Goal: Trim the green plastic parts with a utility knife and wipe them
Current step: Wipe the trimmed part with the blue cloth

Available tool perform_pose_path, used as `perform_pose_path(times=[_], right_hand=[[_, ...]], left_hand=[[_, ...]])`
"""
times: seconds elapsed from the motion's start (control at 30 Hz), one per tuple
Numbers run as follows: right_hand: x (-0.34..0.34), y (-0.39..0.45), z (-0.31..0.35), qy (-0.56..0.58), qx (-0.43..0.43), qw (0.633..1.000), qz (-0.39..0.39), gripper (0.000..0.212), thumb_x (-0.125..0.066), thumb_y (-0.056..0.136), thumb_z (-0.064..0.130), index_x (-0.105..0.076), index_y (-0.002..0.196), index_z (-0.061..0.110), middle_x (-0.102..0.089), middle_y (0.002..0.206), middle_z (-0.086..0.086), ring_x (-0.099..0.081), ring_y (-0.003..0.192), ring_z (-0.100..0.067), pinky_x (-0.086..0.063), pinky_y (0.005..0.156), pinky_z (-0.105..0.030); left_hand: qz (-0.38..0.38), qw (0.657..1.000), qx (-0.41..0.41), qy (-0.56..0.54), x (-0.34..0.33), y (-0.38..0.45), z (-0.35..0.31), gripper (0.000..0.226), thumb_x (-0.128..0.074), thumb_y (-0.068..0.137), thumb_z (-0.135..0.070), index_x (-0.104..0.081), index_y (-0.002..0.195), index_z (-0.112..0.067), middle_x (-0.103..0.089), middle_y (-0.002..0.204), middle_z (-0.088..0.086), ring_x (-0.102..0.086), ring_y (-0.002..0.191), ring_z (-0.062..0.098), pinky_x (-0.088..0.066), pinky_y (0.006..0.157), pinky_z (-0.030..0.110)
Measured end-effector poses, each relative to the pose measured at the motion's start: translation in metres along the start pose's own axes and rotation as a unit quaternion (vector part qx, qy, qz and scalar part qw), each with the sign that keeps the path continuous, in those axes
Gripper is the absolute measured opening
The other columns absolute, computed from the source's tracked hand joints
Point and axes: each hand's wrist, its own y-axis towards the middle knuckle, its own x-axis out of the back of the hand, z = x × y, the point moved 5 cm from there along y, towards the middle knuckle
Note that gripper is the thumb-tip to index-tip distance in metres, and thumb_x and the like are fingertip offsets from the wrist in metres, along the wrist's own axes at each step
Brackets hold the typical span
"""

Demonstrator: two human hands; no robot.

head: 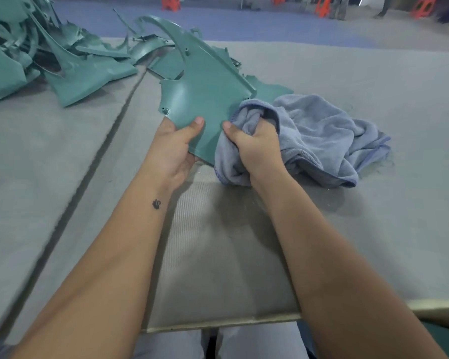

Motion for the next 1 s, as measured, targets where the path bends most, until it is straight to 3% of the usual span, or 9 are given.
perform_pose_path(times=[0.1, 0.23, 0.4, 0.53, 0.6, 0.67, 0.8, 0.87, 1.0], right_hand=[[0.001, 0.003, -0.004, 0.021, -0.046, 0.999, -0.019, 0.035, -0.063, 0.092, 0.028, -0.054, 0.059, 0.02, -0.058, 0.054, 0.009, -0.062, 0.063, -0.017, -0.052, 0.07, -0.033], [0.0, 0.005, -0.01, 0.091, -0.077, 0.992, -0.036, 0.045, -0.06, 0.091, 0.04, -0.065, 0.08, -0.004, -0.07, 0.088, -0.024, -0.068, 0.089, -0.037, -0.055, 0.086, -0.048], [0.011, 0.008, -0.012, 0.1, -0.093, 0.985, -0.101, 0.032, -0.053, 0.096, 0.043, -0.057, 0.074, 0.02, -0.06, 0.067, 0.007, -0.06, 0.066, -0.008, -0.051, 0.068, -0.023], [0.019, 0.013, -0.023, 0.37, -0.217, 0.895, -0.127, 0.044, -0.048, 0.092, 0.059, -0.067, 0.1, 0.02, -0.07, 0.086, 0.007, -0.066, 0.094, -0.014, -0.052, 0.087, -0.027], [0.023, 0.015, -0.017, 0.456, -0.167, 0.868, -0.106, 0.044, -0.038, 0.1, 0.045, -0.064, 0.112, 0.011, -0.068, 0.105, -0.002, -0.06, 0.112, -0.02, -0.043, 0.103, -0.03], [0.02, 0.014, -0.009, 0.476, -0.133, 0.867, -0.062, 0.034, -0.032, 0.102, 0.025, -0.06, 0.098, 0.007, -0.064, 0.094, -0.006, -0.059, 0.104, -0.023, -0.043, 0.098, -0.027], [0.005, 0.01, 0.0, 0.168, -0.055, 0.984, 0.028, 0.017, -0.053, 0.092, -0.004, -0.061, 0.094, 0.011, -0.069, 0.085, -0.005, -0.065, 0.084, -0.012, -0.044, 0.07, -0.009], [-0.005, 0.005, 0.001, 0.072, 0.005, 0.992, 0.105, 0.026, -0.07, 0.082, -0.003, -0.06, 0.1, 0.013, -0.067, 0.087, 0.004, -0.063, 0.08, -0.002, -0.051, 0.074, -0.016], [0.003, 0.007, 0.001, 0.017, 0.075, 0.997, 0.022, 0.021, -0.067, 0.086, 0.002, -0.059, 0.099, 0.015, -0.064, 0.087, 0.003, -0.06, 0.08, -0.002, -0.054, 0.076, -0.026]], left_hand=[[0.013, 1.0, 0.006, 0.013, 0.0, -0.001, -0.001, 0.029, -0.049, 0.096, 0.001, -0.056, 0.12, -0.014, -0.073, 0.1, -0.001, -0.071, 0.09, 0.017, -0.057, 0.069, 0.03], [0.045, 0.998, 0.01, 0.047, 0.004, -0.002, -0.007, 0.034, -0.05, 0.095, 0.003, -0.054, 0.126, -0.011, -0.07, 0.109, 0.001, -0.069, 0.097, 0.018, -0.057, 0.072, 0.031], [0.068, 0.99, 0.049, 0.115, 0.02, -0.003, -0.007, 0.038, -0.052, 0.093, 0.002, -0.054, 0.13, -0.008, -0.069, 0.114, 0.005, -0.069, 0.099, 0.02, -0.058, 0.08, 0.034], [0.061, 0.984, 0.053, 0.158, 0.029, -0.003, -0.004, 0.029, -0.058, 0.092, -0.003, -0.061, 0.116, -0.018, -0.074, 0.101, -0.005, -0.071, 0.09, 0.014, -0.058, 0.071, 0.029], [0.052, 0.983, 0.051, 0.168, 0.03, -0.002, -0.002, 0.023, -0.059, 0.092, -0.004, -0.062, 0.108, -0.021, -0.075, 0.092, -0.011, -0.072, 0.081, 0.01, -0.058, 0.063, 0.026], [0.039, 0.984, 0.049, 0.167, 0.032, 0.0, -0.001, 0.022, -0.059, 0.093, -0.006, -0.062, 0.105, -0.024, -0.075, 0.09, -0.012, -0.072, 0.078, 0.009, -0.058, 0.061, 0.027], [0.021, 0.989, 0.044, 0.138, 0.032, 0.001, -0.002, 0.019, -0.057, 0.094, -0.011, -0.066, 0.103, -0.026, -0.076, 0.093, -0.006, -0.072, 0.082, 0.014, -0.059, 0.07, 0.032], [0.018, 0.992, 0.038, 0.118, 0.028, 0.001, -0.003, 0.016, -0.055, 0.095, -0.011, -0.066, 0.101, -0.02, -0.076, 0.088, -0.003, -0.072, 0.079, 0.014, -0.058, 0.065, 0.029], [0.029, 0.993, 0.057, 0.097, 0.021, -0.003, 0.0, 0.014, -0.054, 0.096, -0.011, -0.067, 0.1, -0.015, -0.076, 0.087, 0.001, -0.073, 0.076, 0.016, -0.056, 0.06, 0.026]])
